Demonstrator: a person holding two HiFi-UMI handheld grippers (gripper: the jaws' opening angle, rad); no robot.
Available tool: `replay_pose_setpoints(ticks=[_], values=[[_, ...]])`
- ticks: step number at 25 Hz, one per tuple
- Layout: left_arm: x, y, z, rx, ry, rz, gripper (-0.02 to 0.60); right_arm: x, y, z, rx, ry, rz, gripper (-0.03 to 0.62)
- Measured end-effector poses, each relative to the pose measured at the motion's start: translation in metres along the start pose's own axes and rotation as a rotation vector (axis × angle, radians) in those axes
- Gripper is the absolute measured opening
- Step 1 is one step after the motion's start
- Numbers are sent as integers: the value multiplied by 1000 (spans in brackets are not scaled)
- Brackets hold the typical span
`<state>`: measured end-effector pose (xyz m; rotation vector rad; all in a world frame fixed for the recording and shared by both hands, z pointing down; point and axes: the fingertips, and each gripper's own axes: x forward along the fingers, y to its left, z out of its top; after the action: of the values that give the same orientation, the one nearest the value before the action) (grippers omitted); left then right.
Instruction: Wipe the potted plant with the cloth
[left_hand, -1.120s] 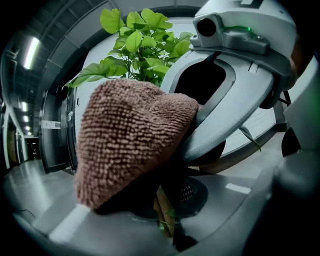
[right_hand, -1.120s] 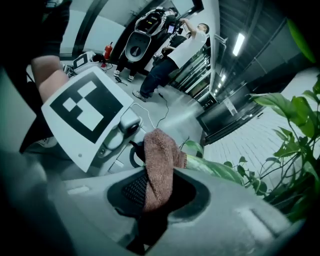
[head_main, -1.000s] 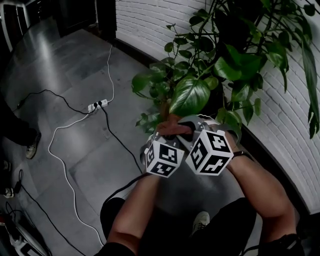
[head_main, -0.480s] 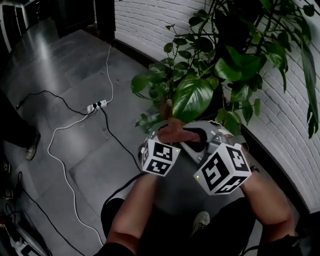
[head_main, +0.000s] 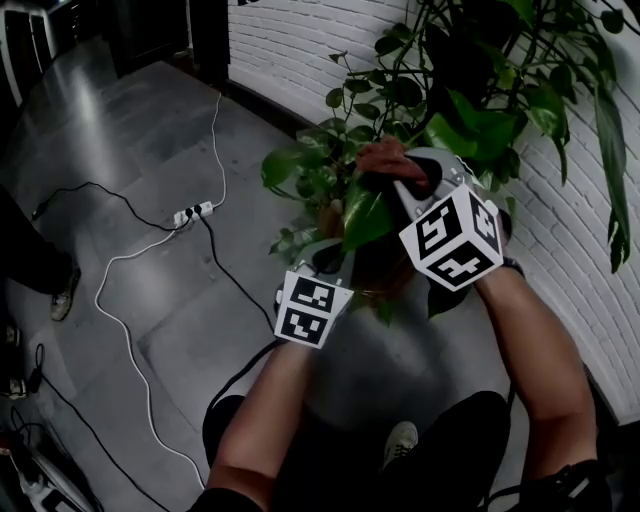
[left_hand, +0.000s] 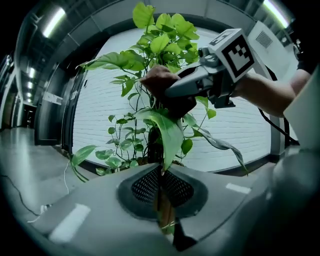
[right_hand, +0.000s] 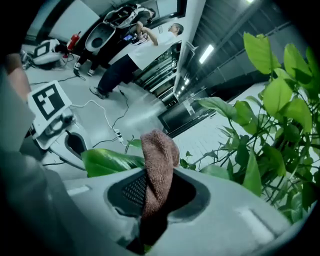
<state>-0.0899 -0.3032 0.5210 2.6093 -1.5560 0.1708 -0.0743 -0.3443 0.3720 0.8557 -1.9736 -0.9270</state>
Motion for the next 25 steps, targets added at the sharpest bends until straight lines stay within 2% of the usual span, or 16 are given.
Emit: replay_pose_setpoints(ticks=[5,8,25], values=[[2,-4,0,-32,8,-11,17,27,3,-18,-26,69,12,64],[1,-5,0,-9,19,-8,17,32,16,-22,-45,85,32,64],[4,-13,-3,22,37,-17,17,27,69,-23,-77,56,122,64]])
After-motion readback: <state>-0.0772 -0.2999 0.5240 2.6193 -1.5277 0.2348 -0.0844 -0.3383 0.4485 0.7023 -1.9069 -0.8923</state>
